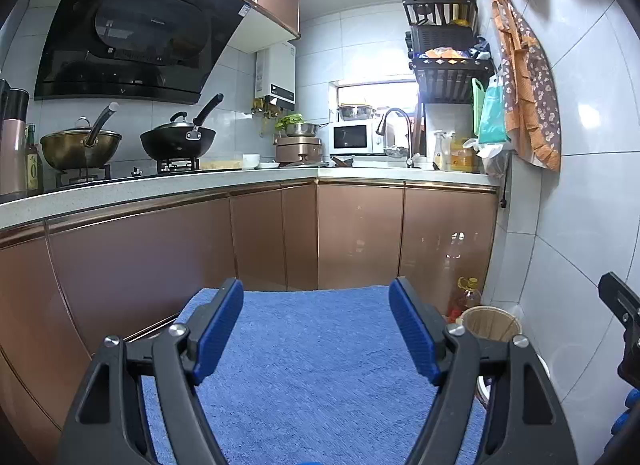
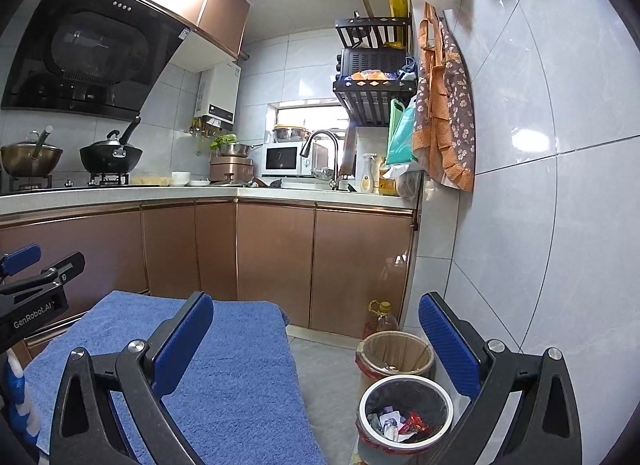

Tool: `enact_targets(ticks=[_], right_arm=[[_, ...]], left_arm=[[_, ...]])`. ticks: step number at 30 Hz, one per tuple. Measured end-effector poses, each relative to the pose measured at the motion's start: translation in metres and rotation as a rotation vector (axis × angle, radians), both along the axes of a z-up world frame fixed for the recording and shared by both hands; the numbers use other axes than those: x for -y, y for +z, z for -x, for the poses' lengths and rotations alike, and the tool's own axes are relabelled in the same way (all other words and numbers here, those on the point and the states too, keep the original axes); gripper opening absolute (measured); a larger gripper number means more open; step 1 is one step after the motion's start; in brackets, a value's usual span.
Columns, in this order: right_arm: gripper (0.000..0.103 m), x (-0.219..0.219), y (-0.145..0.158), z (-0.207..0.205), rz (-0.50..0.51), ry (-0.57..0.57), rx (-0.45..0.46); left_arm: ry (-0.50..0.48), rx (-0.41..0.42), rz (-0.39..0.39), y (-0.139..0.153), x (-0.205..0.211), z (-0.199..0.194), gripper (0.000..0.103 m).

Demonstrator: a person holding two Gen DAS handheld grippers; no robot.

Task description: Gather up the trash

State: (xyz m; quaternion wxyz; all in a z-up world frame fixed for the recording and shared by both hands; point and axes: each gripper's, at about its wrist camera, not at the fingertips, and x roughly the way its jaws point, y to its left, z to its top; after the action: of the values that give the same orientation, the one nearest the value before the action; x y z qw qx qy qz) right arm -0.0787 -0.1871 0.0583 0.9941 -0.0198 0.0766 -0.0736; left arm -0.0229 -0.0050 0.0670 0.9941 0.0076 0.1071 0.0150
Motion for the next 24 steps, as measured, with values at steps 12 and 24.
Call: enact_targets(ticks=[12,24], right_arm=[[0.103,0.003,0.004,0.004,-0.003,-0.002,0.014],[0.103,0.000,0.007,0.011,-0.009,-0.006,0.023]], left_arm=[[-0.006,0.020,-0.017,0.003,0.005,0.010,0.074],[0.000,0.044,-0.017,0.009,0.001,0.018,0.074]])
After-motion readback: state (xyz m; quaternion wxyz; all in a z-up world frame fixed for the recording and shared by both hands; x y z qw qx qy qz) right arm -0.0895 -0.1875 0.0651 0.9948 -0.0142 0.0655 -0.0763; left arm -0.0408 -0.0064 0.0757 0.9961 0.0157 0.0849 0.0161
